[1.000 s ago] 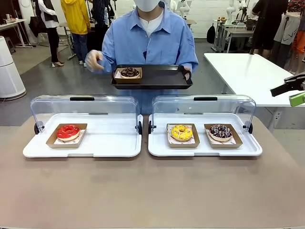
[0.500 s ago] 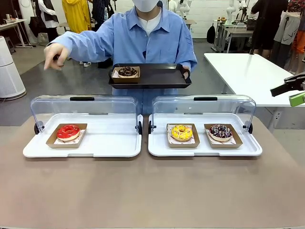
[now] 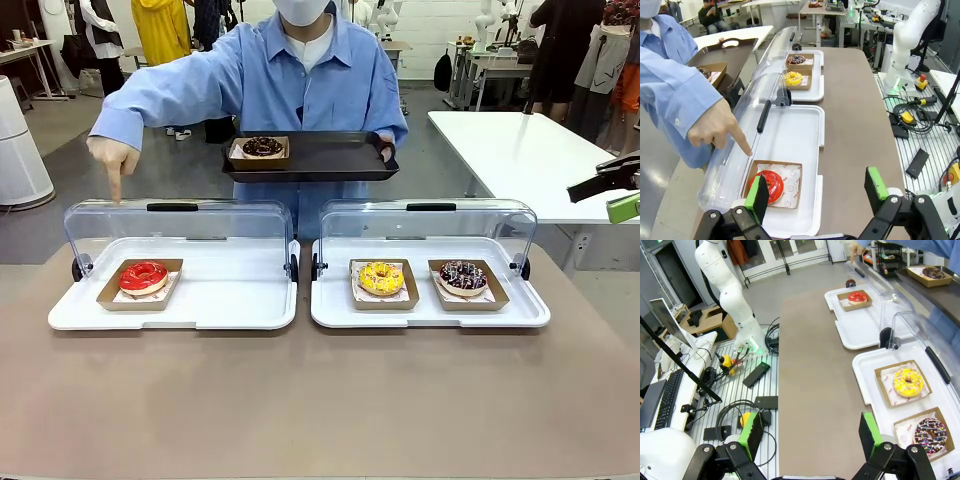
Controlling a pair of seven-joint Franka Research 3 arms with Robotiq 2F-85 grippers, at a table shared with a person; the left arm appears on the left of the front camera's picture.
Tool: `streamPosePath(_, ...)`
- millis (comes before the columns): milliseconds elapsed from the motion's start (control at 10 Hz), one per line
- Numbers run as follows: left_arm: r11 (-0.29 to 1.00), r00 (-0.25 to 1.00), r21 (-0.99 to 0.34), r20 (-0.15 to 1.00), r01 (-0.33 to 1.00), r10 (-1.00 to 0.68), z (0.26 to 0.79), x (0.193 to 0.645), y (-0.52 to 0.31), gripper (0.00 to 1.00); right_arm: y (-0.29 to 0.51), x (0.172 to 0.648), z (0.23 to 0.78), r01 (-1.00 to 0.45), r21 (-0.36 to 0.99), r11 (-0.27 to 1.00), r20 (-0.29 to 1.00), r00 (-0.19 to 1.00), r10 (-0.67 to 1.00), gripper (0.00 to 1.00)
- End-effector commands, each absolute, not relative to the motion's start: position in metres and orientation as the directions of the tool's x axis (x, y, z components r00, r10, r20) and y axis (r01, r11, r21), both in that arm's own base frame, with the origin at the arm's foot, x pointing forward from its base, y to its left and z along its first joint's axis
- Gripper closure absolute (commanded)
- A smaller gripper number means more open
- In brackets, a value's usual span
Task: Provide the desired donut to the person.
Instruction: Pick up and lift the Paper togo box containing the Donut pointed at by the person.
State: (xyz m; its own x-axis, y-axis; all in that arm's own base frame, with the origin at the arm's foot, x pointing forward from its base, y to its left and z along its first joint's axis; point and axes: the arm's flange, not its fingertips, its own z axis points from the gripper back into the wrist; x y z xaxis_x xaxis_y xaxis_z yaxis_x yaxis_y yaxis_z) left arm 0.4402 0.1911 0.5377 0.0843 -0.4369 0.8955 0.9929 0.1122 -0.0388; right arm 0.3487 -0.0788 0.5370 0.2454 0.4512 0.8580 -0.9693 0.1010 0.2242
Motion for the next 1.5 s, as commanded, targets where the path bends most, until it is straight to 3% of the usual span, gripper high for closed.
streamPosePath(0,0.116,0.08,-0.034,0.902,0.993,-0.424,0.539,0.44,0.192,0.0,-0.079,0.349,0.537,-0.973,0.214,0.087,0.866,0.23,0.444,0.0)
streamPosePath(300,0.112,0.084,-0.039,0.896,0.993,-0.437,0.538,0.44,0.191,0.0,-0.079,0.349,0.537,-0.973,0.214,0.087,0.866,0.23,0.444,0.0)
streamPosePath(400,0.066,0.02,0.013,0.878,0.998,-0.479,0.57,0.44,0.16,0.0,-0.079,0.349,0.537,-0.973,0.214,0.087,0.866,0.23,0.444,0.0)
streamPosePath(700,0.039,-0.071,0.132,0.734,0.99,-0.676,0.609,0.441,0.116,0.0,-0.079,0.349,0.537,-0.973,0.214,0.087,0.866,0.23,0.444,0.0)
streamPosePath(1000,-0.033,-0.093,0.133,0.483,0.991,-0.871,0.594,0.446,0.08,0.0,-0.079,0.349,0.537,-0.973,0.214,0.087,0.866,0.23,0.444,0.0)
streamPosePath(1200,-0.074,-0.086,0.052,0.296,0.996,-0.951,0.566,0.453,0.055,0.0,-0.079,0.349,0.537,-0.973,0.214,0.087,0.866,0.23,0.444,0.0)
streamPosePath(1400,-0.099,-0.105,0.041,0.208,0.994,-0.972,0.539,0.452,0.026,0.0,-0.079,0.349,0.537,-0.973,0.214,0.087,0.866,0.23,0.444,0.0)
